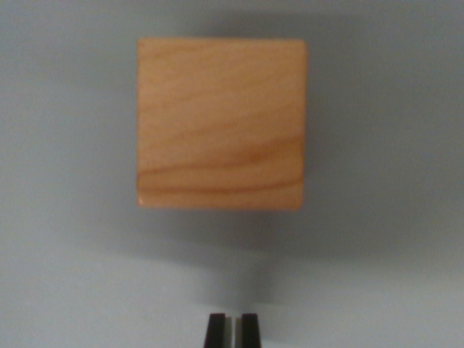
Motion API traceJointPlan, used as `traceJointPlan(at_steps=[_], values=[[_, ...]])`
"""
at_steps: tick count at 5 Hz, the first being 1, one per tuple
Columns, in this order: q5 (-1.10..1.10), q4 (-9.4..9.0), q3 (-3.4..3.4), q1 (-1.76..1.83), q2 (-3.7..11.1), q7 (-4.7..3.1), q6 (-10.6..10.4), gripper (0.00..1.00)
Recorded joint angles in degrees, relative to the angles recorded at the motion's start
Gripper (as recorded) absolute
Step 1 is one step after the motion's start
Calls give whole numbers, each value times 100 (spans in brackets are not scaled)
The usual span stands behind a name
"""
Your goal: Push wooden cube
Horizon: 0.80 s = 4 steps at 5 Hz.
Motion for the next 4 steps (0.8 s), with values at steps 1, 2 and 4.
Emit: traceJointPlan(at_steps=[1, 2, 4], values=[[0, 0, 0, 0, 0, 0, 0, 100], [-8, 182, -12, -8, 115, -20, 67, 100], [-16, 388, -25, -17, 245, -43, 144, 100]])
